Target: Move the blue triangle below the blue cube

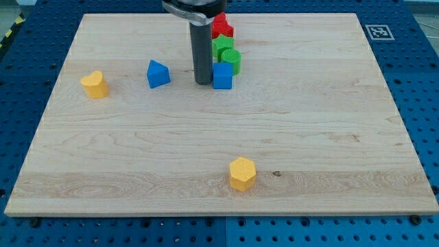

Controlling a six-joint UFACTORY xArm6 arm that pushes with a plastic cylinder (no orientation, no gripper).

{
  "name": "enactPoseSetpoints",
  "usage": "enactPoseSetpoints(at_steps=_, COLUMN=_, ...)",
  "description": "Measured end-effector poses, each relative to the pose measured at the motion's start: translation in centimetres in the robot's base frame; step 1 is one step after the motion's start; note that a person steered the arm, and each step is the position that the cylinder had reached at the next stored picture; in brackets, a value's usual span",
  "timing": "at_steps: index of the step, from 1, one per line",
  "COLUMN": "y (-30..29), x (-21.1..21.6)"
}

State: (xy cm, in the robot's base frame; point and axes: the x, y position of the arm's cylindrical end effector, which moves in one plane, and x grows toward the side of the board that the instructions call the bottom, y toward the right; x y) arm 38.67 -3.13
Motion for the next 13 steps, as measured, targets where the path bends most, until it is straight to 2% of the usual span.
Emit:
enactPoseSetpoints(at_steps=2, y=-0.5, x=0.0)
enactPoseSetpoints(at_steps=4, y=-8.5, x=-5.3)
enactPoseSetpoints(at_steps=5, y=-12.2, x=-6.0)
enactPoseSetpoints(at_steps=7, y=-12.3, x=-4.8)
enactPoseSetpoints(at_steps=10, y=-5.6, x=-0.2)
enactPoseSetpoints(at_steps=13, y=-9.5, x=2.3)
